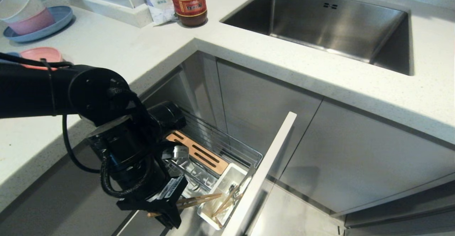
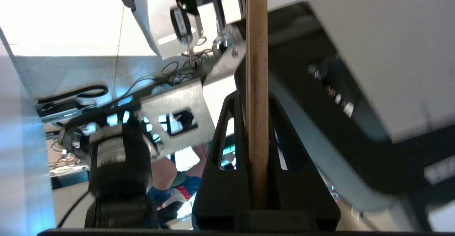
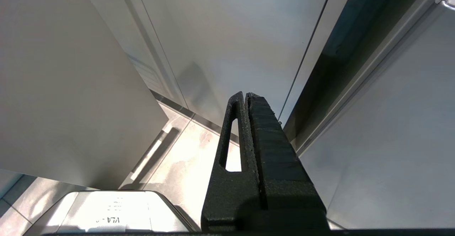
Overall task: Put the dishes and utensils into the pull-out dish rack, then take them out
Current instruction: Take the chopsticks out of the cupboard
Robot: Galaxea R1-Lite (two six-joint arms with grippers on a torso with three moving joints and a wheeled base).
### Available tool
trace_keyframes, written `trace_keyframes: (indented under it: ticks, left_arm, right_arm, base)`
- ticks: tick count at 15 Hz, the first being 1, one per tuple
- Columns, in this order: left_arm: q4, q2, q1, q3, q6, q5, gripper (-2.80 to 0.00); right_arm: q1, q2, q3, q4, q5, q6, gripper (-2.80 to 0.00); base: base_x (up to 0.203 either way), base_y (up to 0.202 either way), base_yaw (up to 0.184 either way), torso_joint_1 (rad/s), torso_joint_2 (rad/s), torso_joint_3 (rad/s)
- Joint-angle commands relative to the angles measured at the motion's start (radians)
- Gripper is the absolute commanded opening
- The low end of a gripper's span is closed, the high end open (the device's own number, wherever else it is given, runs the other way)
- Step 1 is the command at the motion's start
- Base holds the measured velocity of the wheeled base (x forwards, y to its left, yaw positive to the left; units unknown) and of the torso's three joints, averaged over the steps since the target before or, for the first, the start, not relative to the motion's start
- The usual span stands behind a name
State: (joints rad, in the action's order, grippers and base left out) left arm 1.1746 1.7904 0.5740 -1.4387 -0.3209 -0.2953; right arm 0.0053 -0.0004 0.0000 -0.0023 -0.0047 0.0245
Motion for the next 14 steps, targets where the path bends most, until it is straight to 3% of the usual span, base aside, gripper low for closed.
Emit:
trace_keyframes:
  ticks: [1,5,10,14]
  left_arm:
    - [0.043,-0.068,0.019,-0.004,0.000,0.008,-2.80]
    - [0.142,-0.133,0.060,-0.029,0.008,0.025,-2.80]
    - [0.165,-0.261,0.087,-0.061,0.007,0.030,-2.80]
    - [0.265,-0.400,0.111,-0.155,0.005,0.075,-2.80]
  right_arm:
    - [-0.001,-0.004,0.002,0.000,0.000,0.000,-2.80]
    - [0.001,-0.004,0.002,-0.001,0.000,0.000,-2.80]
    - [0.001,-0.004,0.002,-0.001,0.000,0.000,-2.80]
    - [0.001,-0.004,0.002,0.000,0.000,0.000,-2.80]
  base:
    - [0.000,0.000,0.000,0.000,0.00,0.000]
    - [0.000,0.000,0.000,0.000,0.00,0.000]
    - [0.000,0.000,0.000,0.000,0.00,0.000]
    - [0.000,0.000,0.000,0.000,0.00,0.000]
